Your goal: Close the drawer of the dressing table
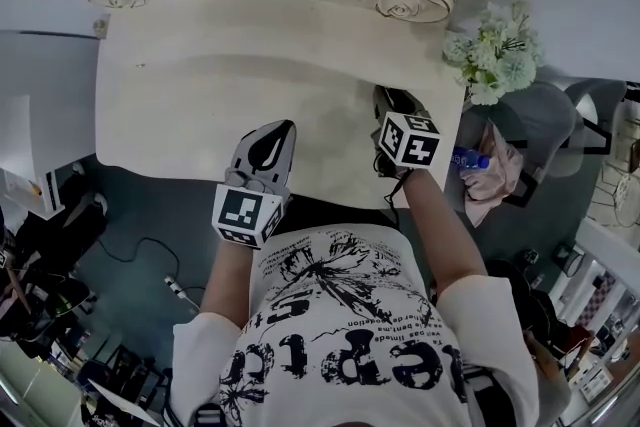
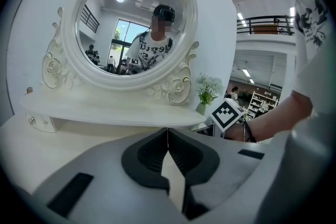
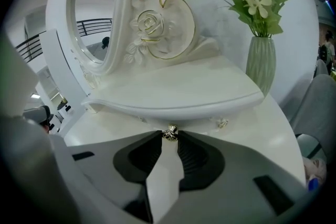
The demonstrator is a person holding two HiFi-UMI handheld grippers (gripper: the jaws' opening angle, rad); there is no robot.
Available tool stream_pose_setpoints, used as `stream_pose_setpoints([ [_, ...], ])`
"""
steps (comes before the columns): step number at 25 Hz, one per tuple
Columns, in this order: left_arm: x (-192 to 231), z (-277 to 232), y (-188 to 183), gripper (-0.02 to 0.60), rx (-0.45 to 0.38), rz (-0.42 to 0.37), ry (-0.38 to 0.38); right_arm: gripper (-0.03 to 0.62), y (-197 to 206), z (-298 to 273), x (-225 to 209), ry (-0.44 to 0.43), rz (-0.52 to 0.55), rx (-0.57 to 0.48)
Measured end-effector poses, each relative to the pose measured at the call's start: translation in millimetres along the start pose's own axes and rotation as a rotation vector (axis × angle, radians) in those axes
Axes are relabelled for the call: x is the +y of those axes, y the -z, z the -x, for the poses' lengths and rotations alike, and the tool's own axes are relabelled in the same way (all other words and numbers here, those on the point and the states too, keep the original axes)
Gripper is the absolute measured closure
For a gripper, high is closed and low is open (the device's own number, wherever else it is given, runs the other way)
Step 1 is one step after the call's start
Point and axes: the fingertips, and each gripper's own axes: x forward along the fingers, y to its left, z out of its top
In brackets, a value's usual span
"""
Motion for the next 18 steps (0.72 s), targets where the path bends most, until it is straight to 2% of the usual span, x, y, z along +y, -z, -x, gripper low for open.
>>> stream_pose_setpoints([
  [8,3,2,-2,0.561,0.011,-0.013,-0.002,0.484,4,4,1,0.090,0.024,0.007],
  [13,-2,1,-10,0.561,0.007,-0.045,0.022,0.484,3,29,8,0.093,0.009,0.001],
  [16,-7,3,-19,0.561,-0.008,-0.061,0.038,0.553,-9,50,15,0.081,-0.012,-0.057],
  [18,-10,5,-27,0.561,-0.020,-0.073,0.044,0.563,-21,65,22,0.072,-0.008,-0.107],
])
